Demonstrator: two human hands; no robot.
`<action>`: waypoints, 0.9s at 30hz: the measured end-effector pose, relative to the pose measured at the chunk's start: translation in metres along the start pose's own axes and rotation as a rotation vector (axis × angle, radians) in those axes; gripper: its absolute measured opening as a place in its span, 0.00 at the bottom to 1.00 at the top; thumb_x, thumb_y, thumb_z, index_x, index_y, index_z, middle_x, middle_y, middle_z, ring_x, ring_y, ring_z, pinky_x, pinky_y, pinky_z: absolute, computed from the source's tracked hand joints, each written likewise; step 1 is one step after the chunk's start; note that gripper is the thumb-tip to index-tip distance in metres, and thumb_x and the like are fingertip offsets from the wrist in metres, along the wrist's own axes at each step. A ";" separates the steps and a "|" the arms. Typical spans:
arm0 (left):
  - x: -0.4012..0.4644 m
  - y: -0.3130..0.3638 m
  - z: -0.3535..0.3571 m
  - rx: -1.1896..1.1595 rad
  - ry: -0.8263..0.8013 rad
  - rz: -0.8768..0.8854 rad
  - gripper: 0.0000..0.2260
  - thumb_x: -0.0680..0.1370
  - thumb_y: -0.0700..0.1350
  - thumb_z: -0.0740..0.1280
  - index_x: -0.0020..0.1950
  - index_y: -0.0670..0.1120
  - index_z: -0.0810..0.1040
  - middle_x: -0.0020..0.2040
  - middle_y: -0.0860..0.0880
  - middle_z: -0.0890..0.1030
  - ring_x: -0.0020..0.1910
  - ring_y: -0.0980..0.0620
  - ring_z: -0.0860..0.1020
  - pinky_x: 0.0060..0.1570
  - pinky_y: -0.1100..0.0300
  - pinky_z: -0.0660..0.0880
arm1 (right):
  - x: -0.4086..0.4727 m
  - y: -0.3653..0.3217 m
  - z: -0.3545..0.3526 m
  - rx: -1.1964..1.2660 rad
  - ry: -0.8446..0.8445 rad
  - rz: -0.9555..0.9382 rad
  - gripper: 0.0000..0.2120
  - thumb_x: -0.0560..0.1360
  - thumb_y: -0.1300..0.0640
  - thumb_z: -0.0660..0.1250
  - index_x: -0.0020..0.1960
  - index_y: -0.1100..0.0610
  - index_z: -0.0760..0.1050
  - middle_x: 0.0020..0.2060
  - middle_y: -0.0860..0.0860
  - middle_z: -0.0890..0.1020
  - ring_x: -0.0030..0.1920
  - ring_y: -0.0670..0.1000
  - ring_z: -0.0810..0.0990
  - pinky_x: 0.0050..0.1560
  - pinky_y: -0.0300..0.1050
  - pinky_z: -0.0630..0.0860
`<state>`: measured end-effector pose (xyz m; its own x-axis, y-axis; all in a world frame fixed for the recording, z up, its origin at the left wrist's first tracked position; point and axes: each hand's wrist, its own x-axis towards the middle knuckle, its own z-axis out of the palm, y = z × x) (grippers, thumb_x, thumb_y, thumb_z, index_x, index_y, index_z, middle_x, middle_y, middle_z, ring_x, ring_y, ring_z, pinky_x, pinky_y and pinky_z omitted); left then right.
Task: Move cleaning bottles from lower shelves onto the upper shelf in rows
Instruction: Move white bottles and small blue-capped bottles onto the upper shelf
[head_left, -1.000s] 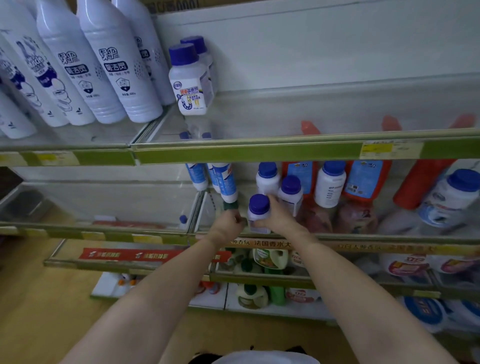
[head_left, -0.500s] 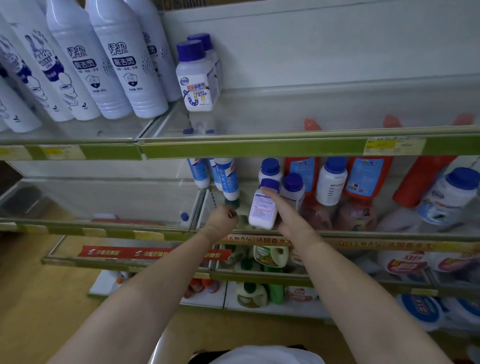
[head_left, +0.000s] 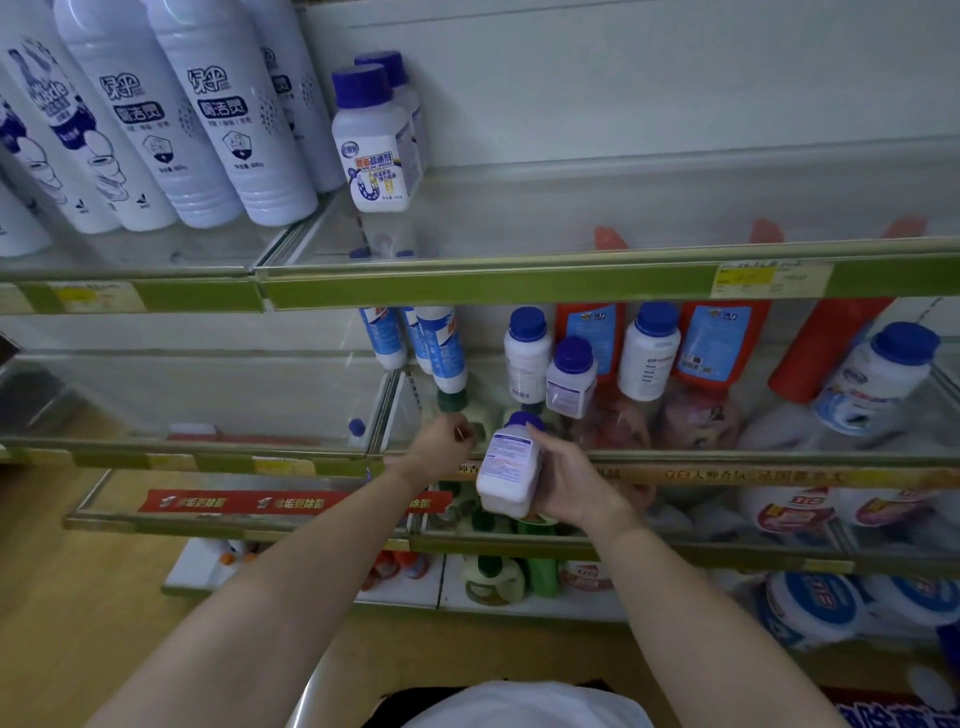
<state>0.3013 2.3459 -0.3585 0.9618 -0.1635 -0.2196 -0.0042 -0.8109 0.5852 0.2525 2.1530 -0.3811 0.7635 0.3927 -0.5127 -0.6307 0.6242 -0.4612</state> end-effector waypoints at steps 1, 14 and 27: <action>0.000 0.000 0.001 0.001 -0.011 -0.005 0.03 0.79 0.41 0.66 0.46 0.46 0.78 0.42 0.48 0.81 0.44 0.49 0.80 0.45 0.57 0.74 | 0.000 0.000 0.000 -0.013 -0.013 0.021 0.17 0.79 0.53 0.68 0.63 0.62 0.79 0.58 0.59 0.83 0.58 0.59 0.83 0.63 0.57 0.75; -0.004 0.000 0.003 0.067 -0.045 -0.021 0.03 0.79 0.41 0.65 0.48 0.46 0.78 0.46 0.48 0.81 0.46 0.49 0.79 0.46 0.58 0.73 | 0.009 -0.003 0.005 -0.109 0.059 -0.002 0.16 0.76 0.50 0.73 0.55 0.61 0.78 0.44 0.57 0.85 0.47 0.55 0.84 0.55 0.53 0.79; -0.009 0.001 -0.002 -0.009 -0.060 -0.065 0.06 0.81 0.42 0.65 0.56 0.44 0.78 0.45 0.50 0.80 0.47 0.51 0.79 0.46 0.60 0.73 | 0.018 -0.013 0.015 0.004 0.085 -0.113 0.22 0.68 0.39 0.79 0.53 0.53 0.83 0.44 0.52 0.85 0.43 0.52 0.85 0.50 0.50 0.80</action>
<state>0.2935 2.3476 -0.3543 0.9417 -0.1440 -0.3039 0.0608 -0.8159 0.5750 0.2766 2.1621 -0.3737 0.8153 0.2612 -0.5168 -0.5404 0.6637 -0.5171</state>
